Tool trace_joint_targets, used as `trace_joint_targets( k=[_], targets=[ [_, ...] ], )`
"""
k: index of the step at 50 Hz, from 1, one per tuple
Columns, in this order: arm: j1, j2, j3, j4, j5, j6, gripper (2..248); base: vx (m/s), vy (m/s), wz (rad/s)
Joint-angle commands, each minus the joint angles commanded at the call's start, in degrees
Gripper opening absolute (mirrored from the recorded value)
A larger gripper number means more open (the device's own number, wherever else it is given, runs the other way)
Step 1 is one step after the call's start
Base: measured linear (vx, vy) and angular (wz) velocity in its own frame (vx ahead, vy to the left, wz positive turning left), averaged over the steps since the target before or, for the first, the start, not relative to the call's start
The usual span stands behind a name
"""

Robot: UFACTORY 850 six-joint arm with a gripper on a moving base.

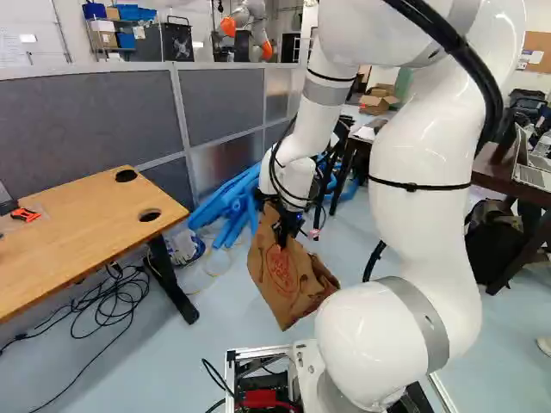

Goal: Pick up the bag on the ground and place it on the table

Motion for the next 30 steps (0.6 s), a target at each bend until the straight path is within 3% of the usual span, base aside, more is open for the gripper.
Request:
trace_joint_targets(
  k=[30],
  targets=[
    [-2.1,5.3,-1.4,0.0,-6.0,18.1,26,0.000,0.000,0.000]
  ],
)
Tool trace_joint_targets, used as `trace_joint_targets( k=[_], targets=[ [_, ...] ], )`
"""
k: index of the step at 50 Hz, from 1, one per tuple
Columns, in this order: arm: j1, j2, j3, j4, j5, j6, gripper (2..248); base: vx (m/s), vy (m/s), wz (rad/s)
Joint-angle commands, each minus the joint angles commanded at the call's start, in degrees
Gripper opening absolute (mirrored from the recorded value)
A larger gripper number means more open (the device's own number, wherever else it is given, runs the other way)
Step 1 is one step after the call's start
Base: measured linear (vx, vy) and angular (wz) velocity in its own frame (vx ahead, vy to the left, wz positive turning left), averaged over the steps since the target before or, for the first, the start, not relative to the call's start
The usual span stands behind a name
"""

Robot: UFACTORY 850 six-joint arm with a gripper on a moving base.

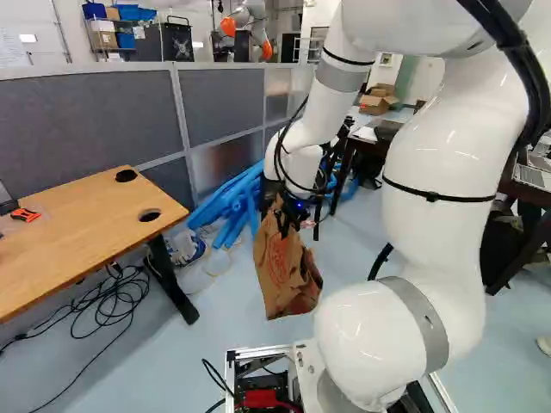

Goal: Pick up the bag on the ground and place it on the table

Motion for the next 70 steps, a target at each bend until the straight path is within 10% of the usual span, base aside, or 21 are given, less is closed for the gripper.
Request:
trace_joint_targets(
  k=[70],
  targets=[
    [-0.1,18.9,5.2,0.0,-6.5,40.4,26,0.000,0.000,0.000]
  ],
)
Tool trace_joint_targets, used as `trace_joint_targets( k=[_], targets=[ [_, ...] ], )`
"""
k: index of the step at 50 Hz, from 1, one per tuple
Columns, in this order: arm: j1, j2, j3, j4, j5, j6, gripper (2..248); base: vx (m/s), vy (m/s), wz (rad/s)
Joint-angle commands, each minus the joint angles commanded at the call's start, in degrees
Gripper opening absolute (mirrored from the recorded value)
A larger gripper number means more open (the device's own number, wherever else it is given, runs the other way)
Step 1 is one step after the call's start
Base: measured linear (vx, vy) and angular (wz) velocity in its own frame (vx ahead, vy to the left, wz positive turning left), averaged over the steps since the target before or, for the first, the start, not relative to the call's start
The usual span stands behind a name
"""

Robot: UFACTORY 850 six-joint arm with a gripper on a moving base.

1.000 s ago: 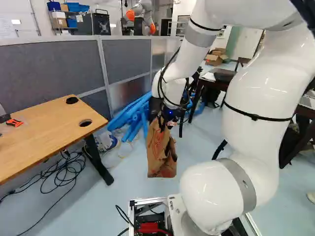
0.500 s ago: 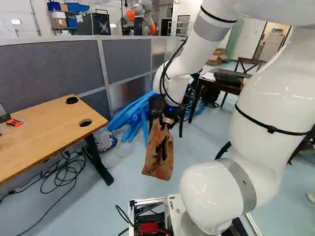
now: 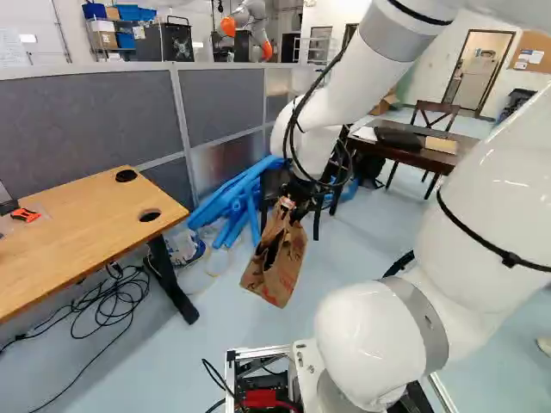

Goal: Pick up the bag on the ground and place it on the table

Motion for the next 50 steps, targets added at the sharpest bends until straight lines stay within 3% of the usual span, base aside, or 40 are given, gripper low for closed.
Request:
trace_joint_targets(
  k=[32,50],
  targets=[
    [0.0,9.6,2.4,0.0,-0.1,0.6,26,0.000,0.000,0.000],
    [-1.1,9.7,-0.7,0.0,-3.6,0.6,26,0.000,0.000,0.000]
  ],
)
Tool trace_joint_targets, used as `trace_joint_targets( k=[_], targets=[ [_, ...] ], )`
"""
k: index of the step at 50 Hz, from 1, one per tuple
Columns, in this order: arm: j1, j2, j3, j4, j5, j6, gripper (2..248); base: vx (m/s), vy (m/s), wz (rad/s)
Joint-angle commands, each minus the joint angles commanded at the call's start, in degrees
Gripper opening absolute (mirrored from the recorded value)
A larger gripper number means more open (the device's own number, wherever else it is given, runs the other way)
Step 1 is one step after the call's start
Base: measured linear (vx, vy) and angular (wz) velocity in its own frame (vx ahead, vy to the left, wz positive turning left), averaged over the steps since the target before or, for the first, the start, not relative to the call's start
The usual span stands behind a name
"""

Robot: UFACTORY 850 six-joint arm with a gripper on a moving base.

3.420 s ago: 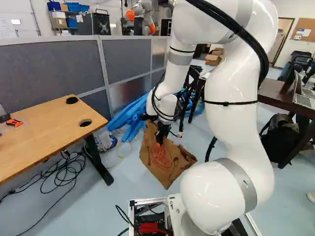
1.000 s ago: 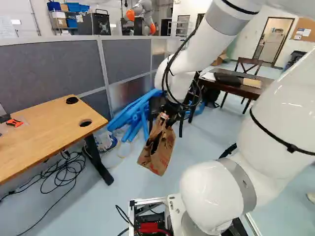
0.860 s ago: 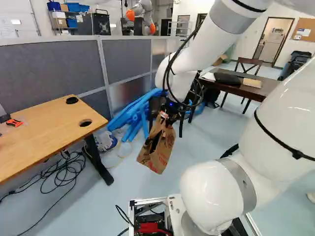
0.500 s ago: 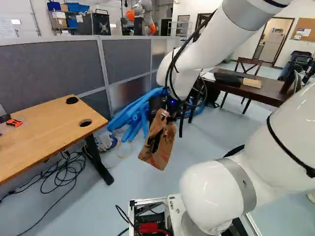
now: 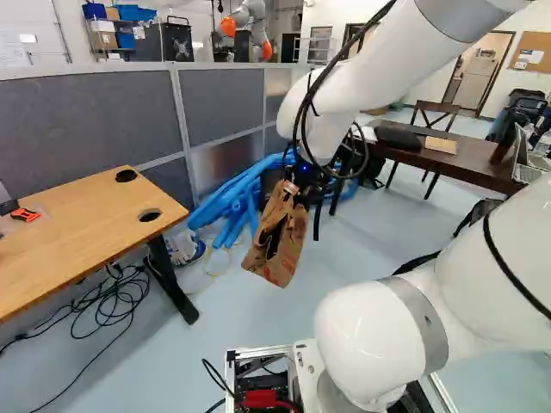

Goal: Pick up the bag on the ground and place it on the table

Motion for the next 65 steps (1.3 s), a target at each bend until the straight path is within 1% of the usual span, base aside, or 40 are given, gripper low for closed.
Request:
trace_joint_targets(
  k=[17,25,52,65],
  targets=[
    [-1.7,-1.8,-4.5,0.0,-4.7,0.0,26,0.000,0.000,0.000],
    [-2.1,-2.8,-6.7,0.0,-7.2,0.0,26,0.000,0.000,0.000],
    [-0.6,-6.3,-14.6,-0.7,-15.9,0.0,26,0.000,0.000,0.000],
    [0.3,-5.5,-16.4,-1.5,-20.5,0.0,26,0.000,0.000,0.000]
  ],
)
